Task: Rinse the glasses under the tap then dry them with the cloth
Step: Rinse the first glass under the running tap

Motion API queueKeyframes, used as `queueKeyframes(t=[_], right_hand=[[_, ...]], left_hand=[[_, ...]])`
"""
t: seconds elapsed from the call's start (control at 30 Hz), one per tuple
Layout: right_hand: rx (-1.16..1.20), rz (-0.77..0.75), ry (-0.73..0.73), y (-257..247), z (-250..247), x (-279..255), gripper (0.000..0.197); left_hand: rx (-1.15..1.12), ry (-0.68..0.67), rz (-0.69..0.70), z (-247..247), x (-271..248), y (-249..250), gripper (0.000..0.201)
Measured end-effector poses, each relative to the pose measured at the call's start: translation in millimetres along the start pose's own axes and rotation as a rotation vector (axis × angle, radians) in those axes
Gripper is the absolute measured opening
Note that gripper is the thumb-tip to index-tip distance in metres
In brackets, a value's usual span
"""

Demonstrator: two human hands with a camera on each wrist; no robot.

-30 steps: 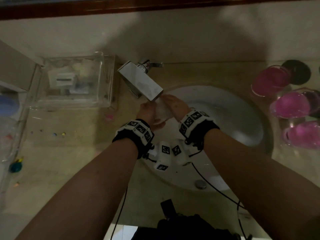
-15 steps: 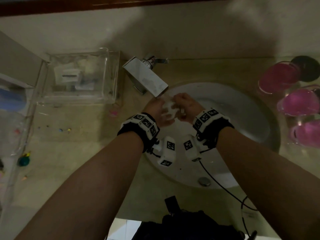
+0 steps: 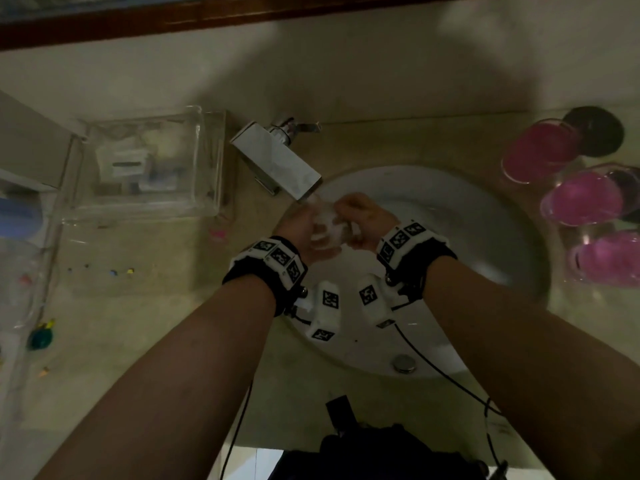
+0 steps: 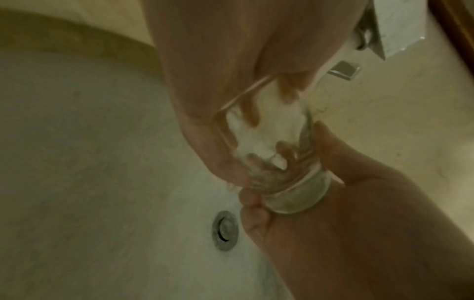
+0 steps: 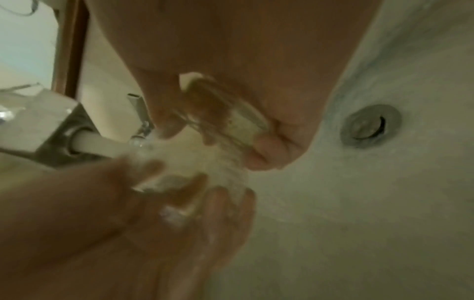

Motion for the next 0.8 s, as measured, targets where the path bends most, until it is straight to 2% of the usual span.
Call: queueKeyframes(t=[0.03,0.07,0.13,0.2,0.3,0.33,0.43,0.53,0.6,0.63,0.7,0.8], right_hand=[[0.032,0.0,-0.015,-2,1,-1,0.005],[0.074,0.013,-0.035,-3,2,-1,0.009],[0.184,0.053,-0.073,-4,1,0,0.027],[0.276,0.061,-0.069,-6,-2,-1,0.039],[0.302,0.112,-0.046,-5,-3,-5,0.021],[0.362,0.166,-0.042,-3,-2,-6,0.019],[0.459,0.245,-0.027,4,4,-3,0.026],[0.54,0.269,0.01,8,5,-5,0.027],[0.598,0.255,0.027,10,4,-6,0.027],[0.623,0.248,0.025,12,3,-4,0.028],[0.628,0.223,0.03,10,3,-8,0.033],[0.668,0.22,0.02,15,-1,-10,0.036]], left_hand=[[0.008,0.006,0.005,1,-3,1,0.036],[0.009,0.016,0.026,1,-4,3,0.038],[0.029,0.032,0.115,0,-3,6,0.043],[0.104,0.027,0.209,0,-5,6,0.059],[0.23,0.094,0.366,-3,-11,7,0.076],[0.312,0.123,0.433,-5,-11,8,0.072],[0.636,0.146,0.588,-6,-16,8,0.039],[0.796,0.167,0.659,-6,-20,4,0.02],[0.899,0.116,0.665,-2,-25,5,0.008],[0.938,0.075,0.655,0,-26,7,0.007],[0.986,-0.015,0.64,4,-30,9,0.017],[0.975,-0.061,0.651,8,-33,14,0.017]])
Point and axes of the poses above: each hand's wrist, its own x-axis towards the middle knuckle, its own z-axis out of the palm, y = z × x, the point moved 2 cm from there along x, towards the middle knuckle, and after that the axes turned 7 degrees about -x, right-handed, at the moved point
